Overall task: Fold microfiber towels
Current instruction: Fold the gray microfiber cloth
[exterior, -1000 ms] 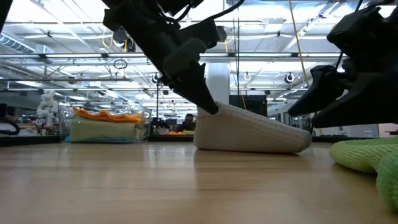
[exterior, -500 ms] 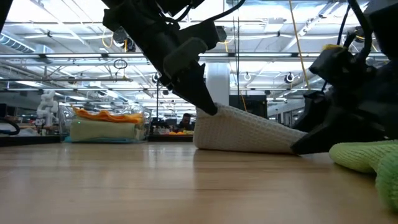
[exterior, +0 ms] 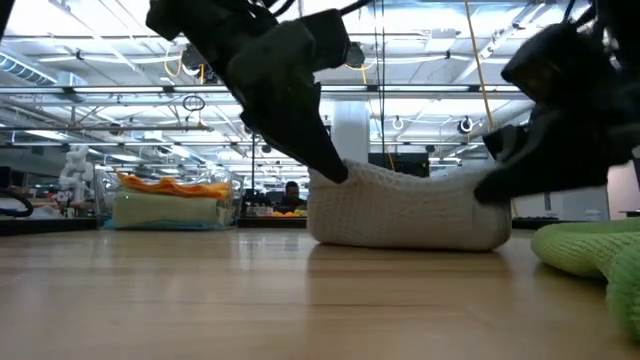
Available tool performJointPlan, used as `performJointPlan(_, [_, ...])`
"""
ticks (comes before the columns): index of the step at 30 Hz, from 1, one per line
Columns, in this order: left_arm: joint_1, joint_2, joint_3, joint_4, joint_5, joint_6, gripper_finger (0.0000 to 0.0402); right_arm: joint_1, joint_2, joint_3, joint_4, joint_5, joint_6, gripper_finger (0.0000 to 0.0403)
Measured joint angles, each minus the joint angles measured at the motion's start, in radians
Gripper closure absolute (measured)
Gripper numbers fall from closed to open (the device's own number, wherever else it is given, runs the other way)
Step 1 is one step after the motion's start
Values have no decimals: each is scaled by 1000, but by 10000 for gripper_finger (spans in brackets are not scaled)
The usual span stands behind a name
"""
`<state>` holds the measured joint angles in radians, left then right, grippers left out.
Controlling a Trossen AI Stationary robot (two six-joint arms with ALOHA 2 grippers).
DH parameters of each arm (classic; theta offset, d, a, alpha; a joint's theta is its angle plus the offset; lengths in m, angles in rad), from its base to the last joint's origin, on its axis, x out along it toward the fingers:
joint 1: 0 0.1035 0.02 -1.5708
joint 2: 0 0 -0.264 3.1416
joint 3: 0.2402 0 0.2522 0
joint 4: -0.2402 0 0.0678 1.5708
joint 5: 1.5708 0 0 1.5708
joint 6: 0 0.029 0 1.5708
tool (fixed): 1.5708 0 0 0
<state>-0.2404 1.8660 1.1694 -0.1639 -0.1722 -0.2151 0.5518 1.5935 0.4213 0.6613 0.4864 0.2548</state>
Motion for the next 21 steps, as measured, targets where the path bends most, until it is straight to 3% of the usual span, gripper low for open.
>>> performJointPlan(4, [-13,-10,0,-9,-23,17,394,-1,-61,0,-17,-19,10,391])
performJointPlan(10, [-6,-85,1,-22,-37,22,376,-9,-164,0,-148,-17,13,393])
performJointPlan(16, [-12,-130,2,5,68,-17,393,-7,-207,0,-164,-123,48,394])
performJointPlan(21, [0,-122,2,7,31,-1,382,-21,-206,0,-172,-79,35,394])
